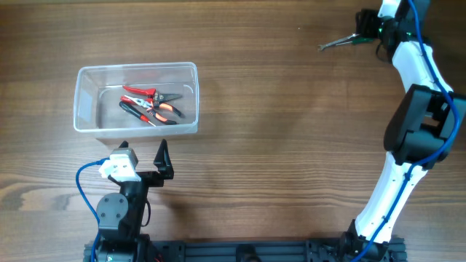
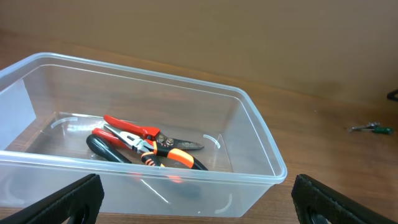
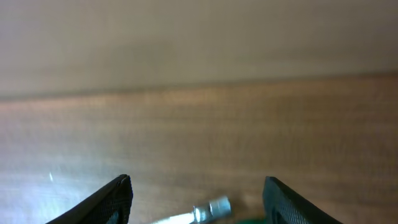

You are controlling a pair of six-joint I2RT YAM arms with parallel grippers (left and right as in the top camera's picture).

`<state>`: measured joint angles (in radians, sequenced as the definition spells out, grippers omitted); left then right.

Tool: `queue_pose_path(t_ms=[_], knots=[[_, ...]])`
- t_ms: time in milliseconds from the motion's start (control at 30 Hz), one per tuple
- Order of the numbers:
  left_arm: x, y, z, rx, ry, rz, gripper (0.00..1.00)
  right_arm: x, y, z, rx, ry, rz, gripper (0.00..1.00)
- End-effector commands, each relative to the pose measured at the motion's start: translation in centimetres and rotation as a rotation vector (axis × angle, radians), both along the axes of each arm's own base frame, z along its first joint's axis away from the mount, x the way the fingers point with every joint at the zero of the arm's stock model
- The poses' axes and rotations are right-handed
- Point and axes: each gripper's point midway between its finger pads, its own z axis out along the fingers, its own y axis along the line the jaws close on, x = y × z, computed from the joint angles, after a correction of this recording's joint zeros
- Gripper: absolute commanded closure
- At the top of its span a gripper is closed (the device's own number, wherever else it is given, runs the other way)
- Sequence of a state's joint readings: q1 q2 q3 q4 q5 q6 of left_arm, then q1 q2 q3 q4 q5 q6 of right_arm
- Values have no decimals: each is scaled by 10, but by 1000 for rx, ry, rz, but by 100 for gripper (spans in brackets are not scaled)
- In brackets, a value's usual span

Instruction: Pack container

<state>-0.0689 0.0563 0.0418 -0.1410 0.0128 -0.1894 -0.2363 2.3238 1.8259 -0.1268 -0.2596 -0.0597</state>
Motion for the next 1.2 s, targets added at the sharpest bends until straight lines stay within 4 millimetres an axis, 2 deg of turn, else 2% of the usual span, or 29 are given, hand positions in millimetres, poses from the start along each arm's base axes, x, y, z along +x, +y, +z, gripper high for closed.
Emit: queue_pose_path(t_ms=[0, 200, 467, 633, 733, 967, 1167], knots=[[0, 2, -2, -8, 5, 10, 0, 8, -4, -29, 49, 15, -50, 33], [0, 2, -2, -8, 5, 10, 0, 15, -6, -47, 40, -5, -55, 33], [0, 2, -2, -8, 5, 10, 0, 22, -21, -52, -18, -37, -118, 34], [0, 2, -2, -8, 5, 10, 0, 21, -31, -68, -48, -21, -159, 34], [0, 2, -2, -8, 5, 10, 0, 21, -31, -80, -48, -13, -157, 34], [0, 2, -2, -8, 4, 10, 0, 17, -30, -95, -42, 22, -156, 34], [0, 2, -2, -8, 5, 10, 0, -4, -12, -121, 20, 163, -110, 34]])
